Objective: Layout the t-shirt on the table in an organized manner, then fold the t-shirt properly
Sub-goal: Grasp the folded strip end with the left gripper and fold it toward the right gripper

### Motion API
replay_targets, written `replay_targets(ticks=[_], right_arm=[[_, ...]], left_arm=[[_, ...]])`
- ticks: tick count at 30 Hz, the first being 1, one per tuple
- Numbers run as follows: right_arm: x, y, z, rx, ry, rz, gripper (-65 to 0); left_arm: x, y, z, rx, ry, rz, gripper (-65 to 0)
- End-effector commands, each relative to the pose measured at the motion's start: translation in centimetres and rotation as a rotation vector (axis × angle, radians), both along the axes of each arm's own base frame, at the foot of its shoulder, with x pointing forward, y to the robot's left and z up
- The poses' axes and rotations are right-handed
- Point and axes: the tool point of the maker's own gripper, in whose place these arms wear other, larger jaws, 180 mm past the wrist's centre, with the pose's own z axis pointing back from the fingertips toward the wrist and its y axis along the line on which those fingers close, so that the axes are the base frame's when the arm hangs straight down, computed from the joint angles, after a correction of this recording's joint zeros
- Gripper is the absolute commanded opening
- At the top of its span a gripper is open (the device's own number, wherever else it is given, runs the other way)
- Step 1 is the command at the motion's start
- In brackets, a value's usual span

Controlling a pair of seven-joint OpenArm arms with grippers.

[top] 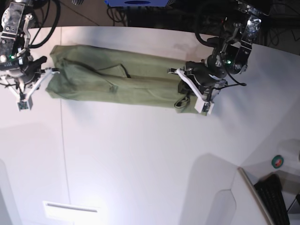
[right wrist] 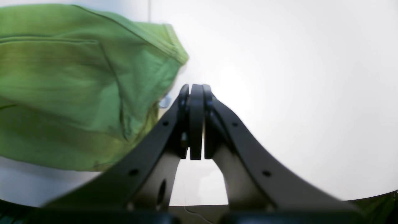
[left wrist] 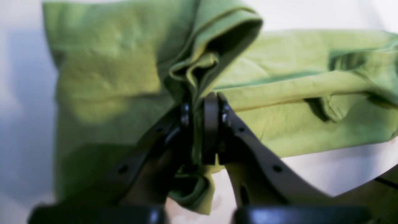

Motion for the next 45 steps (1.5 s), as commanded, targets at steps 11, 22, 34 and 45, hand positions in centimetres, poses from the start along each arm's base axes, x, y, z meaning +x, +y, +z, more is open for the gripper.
replay_targets(ticks=[11,22,34,45], right_arm=[[0.4,-0.5,0.8,-0.017,-0.01,0.002,-65.0],[0.5,-0.5,0.8,-0.017,-0.012,0.002,-65.0],[0.5,-0.5,0.8,-0.017,-0.012,0.002,-65.0],[0.3,-0.5,0.7,-0.017,-0.007,0.002,-65.0]], left_arm=[[1.6,-2.8,-1.1,-0.069,0.018,0.022,-65.0],[1.7,-3.5,-1.0,-0.086,0.018,0.024,-65.0],[0.4,-4.9,-1.5,-0.075,0.04,-0.046,-65.0],[0.4,-5.0,-1.5,-0.078,0.04,-0.045,-65.0]])
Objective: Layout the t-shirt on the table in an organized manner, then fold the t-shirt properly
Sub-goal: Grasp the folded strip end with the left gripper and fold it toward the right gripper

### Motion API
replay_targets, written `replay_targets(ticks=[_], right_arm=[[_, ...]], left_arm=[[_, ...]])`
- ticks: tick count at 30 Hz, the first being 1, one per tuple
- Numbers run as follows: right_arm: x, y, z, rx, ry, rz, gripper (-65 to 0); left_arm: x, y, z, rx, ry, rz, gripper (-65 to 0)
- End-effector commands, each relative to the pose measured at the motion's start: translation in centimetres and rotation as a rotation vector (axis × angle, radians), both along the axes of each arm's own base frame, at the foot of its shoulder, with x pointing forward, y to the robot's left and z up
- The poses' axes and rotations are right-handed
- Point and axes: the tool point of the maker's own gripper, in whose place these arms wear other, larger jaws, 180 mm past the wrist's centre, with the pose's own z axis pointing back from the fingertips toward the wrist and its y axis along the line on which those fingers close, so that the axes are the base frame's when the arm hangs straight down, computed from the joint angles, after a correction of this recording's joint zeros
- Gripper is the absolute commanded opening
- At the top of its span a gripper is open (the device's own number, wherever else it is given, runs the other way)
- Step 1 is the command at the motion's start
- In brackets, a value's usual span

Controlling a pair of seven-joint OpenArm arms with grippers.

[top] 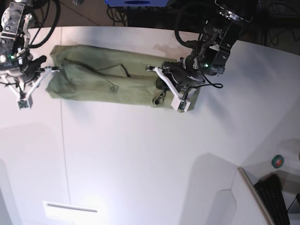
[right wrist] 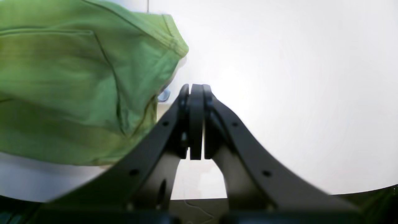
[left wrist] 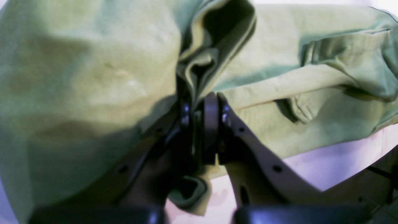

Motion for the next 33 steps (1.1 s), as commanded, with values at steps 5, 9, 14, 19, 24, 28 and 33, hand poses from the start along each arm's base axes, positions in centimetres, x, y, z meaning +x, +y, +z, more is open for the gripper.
replay_targets(ticks=[5,9,14,19,24,28,33], right_arm=[[0.8,-0.4,1.0,-0.016,-0.039,0.007,-65.0],[0.8,-0.4,1.0,-0.016,-0.039,0.007,-65.0],[0.8,-0.4,1.0,-0.016,-0.039,0.007,-65.0],[0.8,-0.4,1.0,-0.016,-0.039,0.007,-65.0],[0.8,-0.4,1.0,-0.014,-0.04,0.007,-65.0],[0.8,-0.4,1.0,-0.014,-0.04,0.007,-65.0],[0.8,-0.4,1.0,-0.014,-0.04,0.007,-65.0]], left_arm=[[1.0,-0.3,0.9,-0.019,-0.037,0.004,-65.0],[1.1,-0.3,1.0,-0.023,-0.038,0.006,-65.0],[1.1,-0.4,1.1,-0.025,-0.039,0.007,-65.0],[1.2,-0.5,1.3,-0.029,-0.045,0.004,-64.2],[1.1,-1.3,1.4,-0.045,-0.045,0.001,-47.4],[1.1,-2.4,1.7,-0.071,-0.044,0.002,-39.0],[1.9,-3.5,2.3,-0.096,-0.06,-0.001,-30.8]])
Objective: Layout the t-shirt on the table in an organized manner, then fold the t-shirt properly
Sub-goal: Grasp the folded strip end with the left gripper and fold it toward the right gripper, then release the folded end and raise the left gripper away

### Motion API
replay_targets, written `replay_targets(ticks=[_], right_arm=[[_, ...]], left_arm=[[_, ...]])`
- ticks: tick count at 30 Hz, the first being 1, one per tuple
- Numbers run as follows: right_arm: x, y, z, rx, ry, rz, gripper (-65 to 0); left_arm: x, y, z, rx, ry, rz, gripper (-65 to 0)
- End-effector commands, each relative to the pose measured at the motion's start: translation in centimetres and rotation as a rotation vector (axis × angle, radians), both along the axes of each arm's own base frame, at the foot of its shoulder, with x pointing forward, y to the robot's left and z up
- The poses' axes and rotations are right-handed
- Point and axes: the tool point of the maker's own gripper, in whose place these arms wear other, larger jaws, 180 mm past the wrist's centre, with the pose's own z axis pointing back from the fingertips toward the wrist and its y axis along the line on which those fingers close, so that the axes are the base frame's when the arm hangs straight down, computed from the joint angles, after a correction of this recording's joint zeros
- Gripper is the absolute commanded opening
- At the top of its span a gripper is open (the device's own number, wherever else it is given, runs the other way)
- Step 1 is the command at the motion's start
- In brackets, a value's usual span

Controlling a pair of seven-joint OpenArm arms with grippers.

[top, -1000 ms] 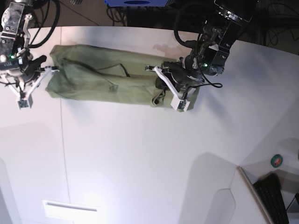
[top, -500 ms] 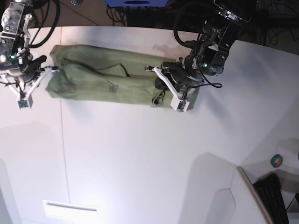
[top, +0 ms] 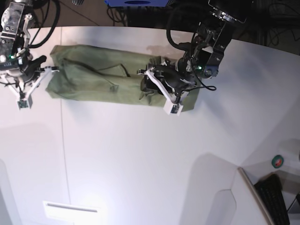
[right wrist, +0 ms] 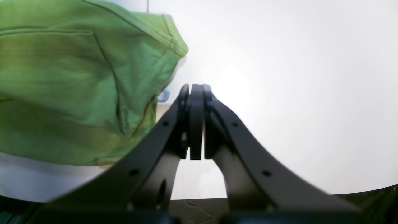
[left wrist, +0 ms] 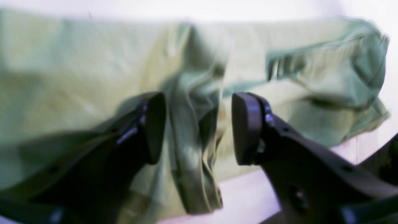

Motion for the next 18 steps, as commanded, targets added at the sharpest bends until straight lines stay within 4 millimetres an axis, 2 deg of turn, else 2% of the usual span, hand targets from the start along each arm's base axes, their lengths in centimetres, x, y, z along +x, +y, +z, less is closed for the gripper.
replay_targets(ticks=[1,5,8,10,11,14,16,18], right_arm=[[0.8,-0.4,1.0,-0.014,-0.04,0.007,-65.0],[0.8,0.4,0.9,0.006,-0.044,0.001,-65.0],[0.9,1.0,1.9,0.007,-0.074,0.007,-65.0],[1.3,2.2,3.0,0.014,-0.111,0.028,-65.0],[1.3,3.2,3.4,0.018,-0.12,0.057,-65.0],[1.4,7.6,3.5,0.059,-0.123,0.18,-65.0],[1.3,10.4,3.3,0.091,-0.116,0.257,-65.0],[1.0,13.8,3.2,0.132,-0.111,0.345,-65.0]], left_arm=[[1.0,-1.2,1.3,-0.042,-0.042,0.0,-29.1],[1.2,-3.6,2.8,-0.107,-0.076,-0.044,-27.6],[1.9,-3.4,4.8,-0.115,-0.146,-0.075,-28.6],[2.7,-0.5,5.6,-0.07,-0.186,-0.05,-35.5],[3.0,1.5,5.7,-0.043,-0.195,-0.019,-41.5],[4.0,9.3,5.7,0.046,-0.211,0.139,-63.5],[3.9,13.8,5.8,0.09,-0.211,0.243,-65.0],[2.9,17.9,5.2,0.142,-0.188,0.323,-65.0]])
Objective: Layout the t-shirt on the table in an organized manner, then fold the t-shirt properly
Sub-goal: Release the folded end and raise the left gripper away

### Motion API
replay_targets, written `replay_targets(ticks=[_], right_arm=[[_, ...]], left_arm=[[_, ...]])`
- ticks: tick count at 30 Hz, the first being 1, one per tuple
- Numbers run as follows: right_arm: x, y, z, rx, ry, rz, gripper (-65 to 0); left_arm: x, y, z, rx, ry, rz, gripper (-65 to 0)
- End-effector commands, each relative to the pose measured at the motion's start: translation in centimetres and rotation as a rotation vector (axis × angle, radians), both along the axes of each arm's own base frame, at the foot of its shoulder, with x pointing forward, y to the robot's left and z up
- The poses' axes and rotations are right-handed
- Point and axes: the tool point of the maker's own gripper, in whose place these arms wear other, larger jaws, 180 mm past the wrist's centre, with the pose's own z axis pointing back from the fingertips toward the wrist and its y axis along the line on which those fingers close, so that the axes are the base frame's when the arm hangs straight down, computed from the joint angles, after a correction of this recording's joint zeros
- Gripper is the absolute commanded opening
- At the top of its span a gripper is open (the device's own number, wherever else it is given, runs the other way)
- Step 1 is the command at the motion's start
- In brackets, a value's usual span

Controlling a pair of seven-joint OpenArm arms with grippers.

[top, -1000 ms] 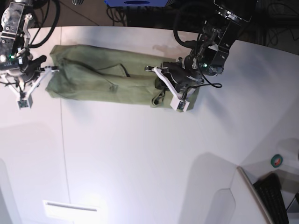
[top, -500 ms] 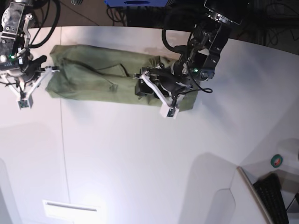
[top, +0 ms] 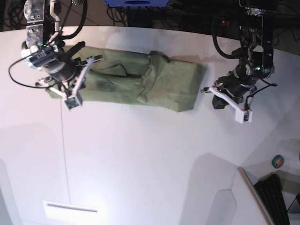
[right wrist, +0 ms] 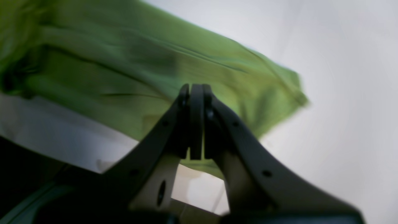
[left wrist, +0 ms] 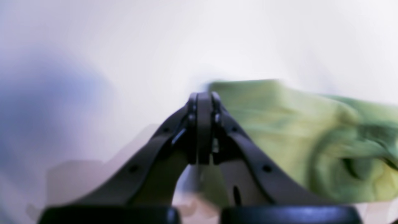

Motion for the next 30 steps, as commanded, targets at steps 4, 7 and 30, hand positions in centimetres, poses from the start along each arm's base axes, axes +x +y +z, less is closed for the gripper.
replay_targets(ticks=[4,7,30], right_arm=[[-1.3,8.7,1.5,0.092,-0.022,0.242,-65.0],[-2.0,14.3,2.4,0.133,-0.029,0.406,-65.0],[-0.3,17.4,-8.7,0.113,0.202,0.392,-65.0]], left_arm=[[-2.0,7.4,-1.4,0.087,0.062,0.12,-65.0],[-4.0,10.9,-2.5,0.132,0.125,0.171,-65.0],[-2.3,-1.7,0.4,-0.01,-0.032,-0.196,-65.0]])
